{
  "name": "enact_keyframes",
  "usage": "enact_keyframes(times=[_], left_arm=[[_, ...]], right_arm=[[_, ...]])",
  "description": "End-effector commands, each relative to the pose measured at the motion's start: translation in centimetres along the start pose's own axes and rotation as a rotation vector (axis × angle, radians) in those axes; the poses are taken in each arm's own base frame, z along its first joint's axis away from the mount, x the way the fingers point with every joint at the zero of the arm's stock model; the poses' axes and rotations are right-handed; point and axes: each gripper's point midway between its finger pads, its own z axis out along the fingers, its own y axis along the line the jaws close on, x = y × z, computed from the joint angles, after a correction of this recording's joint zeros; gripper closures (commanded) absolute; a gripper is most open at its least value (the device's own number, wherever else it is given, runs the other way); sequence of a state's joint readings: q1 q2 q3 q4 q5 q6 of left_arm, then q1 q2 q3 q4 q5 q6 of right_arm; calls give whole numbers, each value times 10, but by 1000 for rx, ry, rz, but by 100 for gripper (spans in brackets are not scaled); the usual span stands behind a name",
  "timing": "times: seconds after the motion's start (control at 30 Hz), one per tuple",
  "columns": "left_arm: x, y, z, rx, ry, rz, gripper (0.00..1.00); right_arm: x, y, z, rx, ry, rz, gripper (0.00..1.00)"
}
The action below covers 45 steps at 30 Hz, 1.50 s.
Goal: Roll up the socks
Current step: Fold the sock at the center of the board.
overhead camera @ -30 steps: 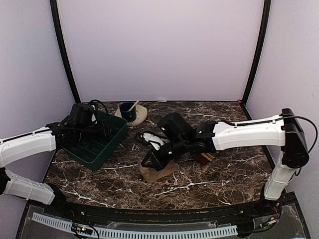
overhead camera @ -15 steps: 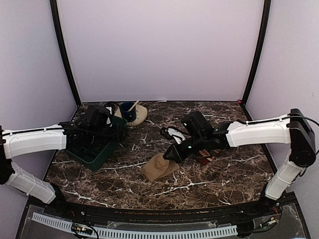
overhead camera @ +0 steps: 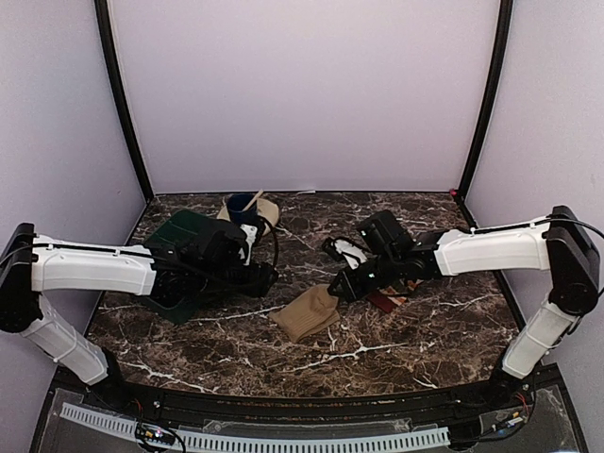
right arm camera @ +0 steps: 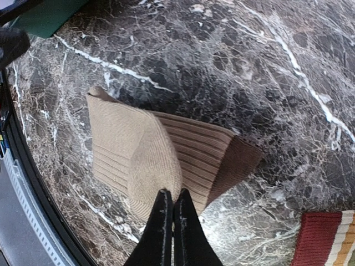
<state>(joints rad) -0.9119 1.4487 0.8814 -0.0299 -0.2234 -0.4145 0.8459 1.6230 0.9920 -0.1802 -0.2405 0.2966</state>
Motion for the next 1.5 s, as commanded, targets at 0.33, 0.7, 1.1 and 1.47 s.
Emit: enact_keyframes(times=[0.33, 0.7, 1.1, 1.47], left_arm=[[26, -57, 14, 119, 65, 111, 42], [48, -66, 17, 126, 120, 156, 45], [69, -64, 33, 81, 193, 196, 46], [84, -52, 50, -16, 270, 205, 47]], right_arm=[[6, -20, 3, 42, -2, 11, 100], [13, -28, 16, 49, 32, 31, 100], [17, -35, 22, 68, 41, 44, 100], [21, -40, 27, 84, 56, 49, 100]])
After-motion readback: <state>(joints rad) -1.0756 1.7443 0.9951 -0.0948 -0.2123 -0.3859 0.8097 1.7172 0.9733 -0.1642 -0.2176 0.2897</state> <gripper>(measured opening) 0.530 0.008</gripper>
